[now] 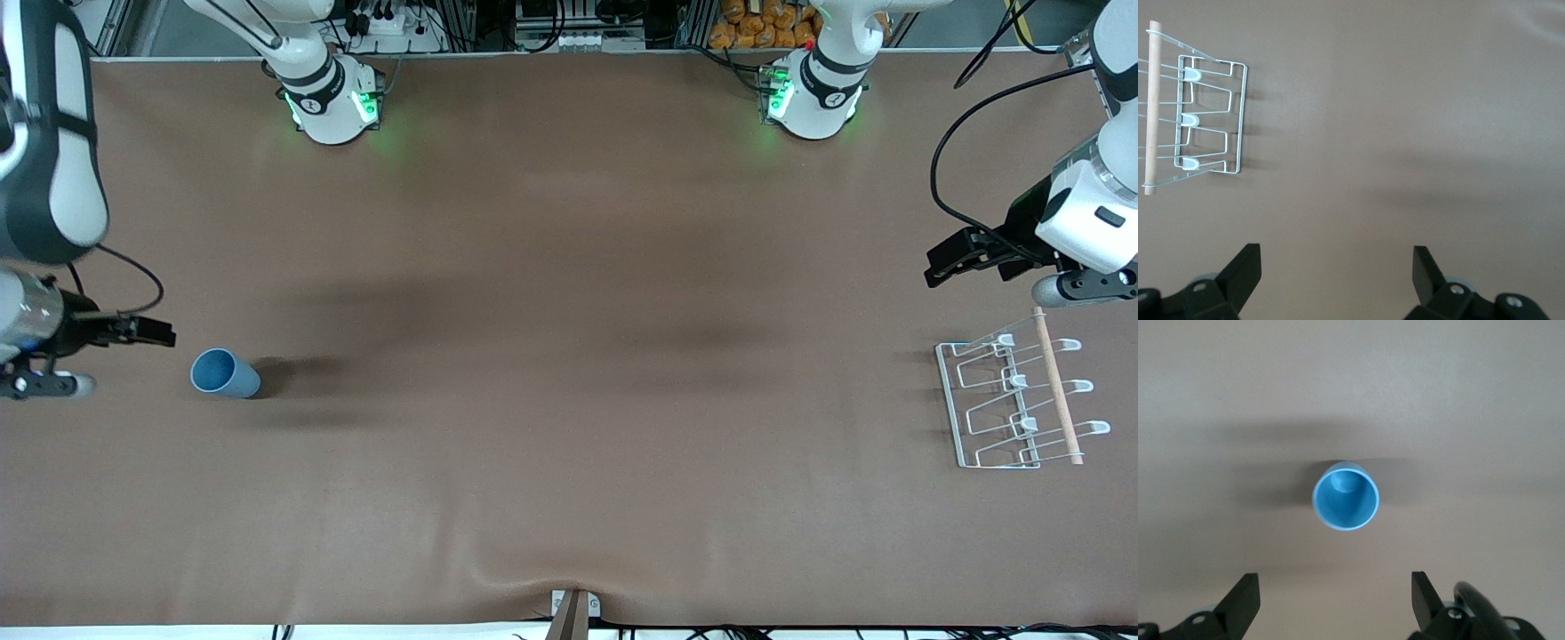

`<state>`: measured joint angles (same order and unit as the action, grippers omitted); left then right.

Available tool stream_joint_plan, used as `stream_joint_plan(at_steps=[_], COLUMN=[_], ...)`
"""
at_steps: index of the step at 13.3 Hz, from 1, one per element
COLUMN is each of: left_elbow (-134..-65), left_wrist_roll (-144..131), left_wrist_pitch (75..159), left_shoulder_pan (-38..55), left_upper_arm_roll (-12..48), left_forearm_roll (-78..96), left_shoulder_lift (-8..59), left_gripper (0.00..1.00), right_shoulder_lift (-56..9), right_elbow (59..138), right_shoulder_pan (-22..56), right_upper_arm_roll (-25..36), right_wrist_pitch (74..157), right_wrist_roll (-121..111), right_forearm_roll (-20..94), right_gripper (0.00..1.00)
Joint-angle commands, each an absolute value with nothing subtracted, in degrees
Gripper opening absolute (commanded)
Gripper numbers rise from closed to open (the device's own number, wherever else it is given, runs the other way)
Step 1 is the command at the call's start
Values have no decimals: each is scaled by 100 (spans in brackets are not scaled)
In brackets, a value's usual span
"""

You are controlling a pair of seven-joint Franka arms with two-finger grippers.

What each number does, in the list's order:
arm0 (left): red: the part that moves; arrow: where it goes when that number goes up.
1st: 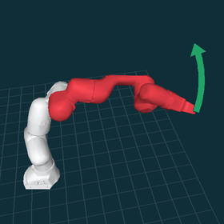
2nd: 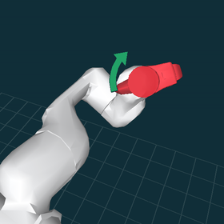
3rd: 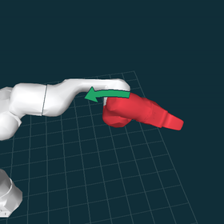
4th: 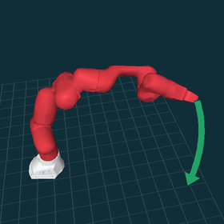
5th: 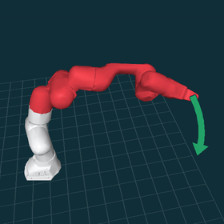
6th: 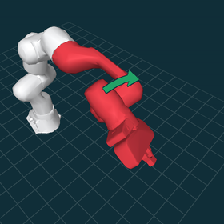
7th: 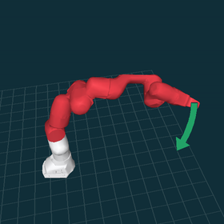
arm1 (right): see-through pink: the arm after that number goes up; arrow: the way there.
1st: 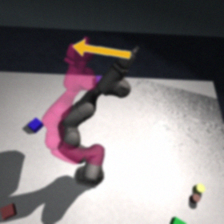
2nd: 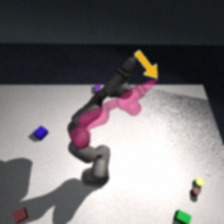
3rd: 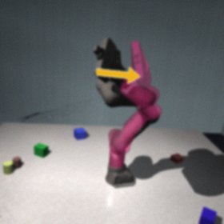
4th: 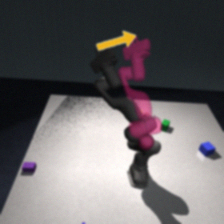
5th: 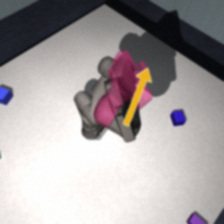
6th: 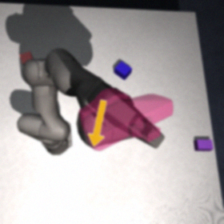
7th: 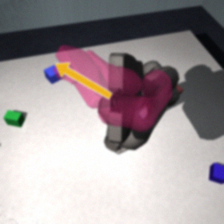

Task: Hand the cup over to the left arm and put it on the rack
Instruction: 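Reach the right gripper down to the blue cup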

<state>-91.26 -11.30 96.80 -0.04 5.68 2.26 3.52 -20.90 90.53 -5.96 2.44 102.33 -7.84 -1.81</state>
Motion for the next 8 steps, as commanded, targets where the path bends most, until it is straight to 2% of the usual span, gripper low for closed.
stream_joint_plan(at_steps=[1,4,8], left_elbow=[-9035,-9035,-9044], left_wrist_roll=[-1054,-1064,-1028], left_wrist_pitch=[9598,9598,9598], left_shoulder_pan=[-26,-26,-26], left_upper_arm_roll=[554,571,571], left_forearm_roll=[264,264,264], left_shoulder_lift=[413,422,457], left_gripper=[100,100,100], right_shoulder_lift=[-2609,-3127,-3392], right_elbow=[8938,8930,8938], right_shoulder_pan=[-852,-1080,-1169], right_upper_arm_roll=[132,132,132], right_wrist_pitch=[10466,11020,11065], right_wrist_roll=[-1019,-1370,-1521], right_forearm_roll=[-290,-273,-202], right_gripper=[100,100,100])
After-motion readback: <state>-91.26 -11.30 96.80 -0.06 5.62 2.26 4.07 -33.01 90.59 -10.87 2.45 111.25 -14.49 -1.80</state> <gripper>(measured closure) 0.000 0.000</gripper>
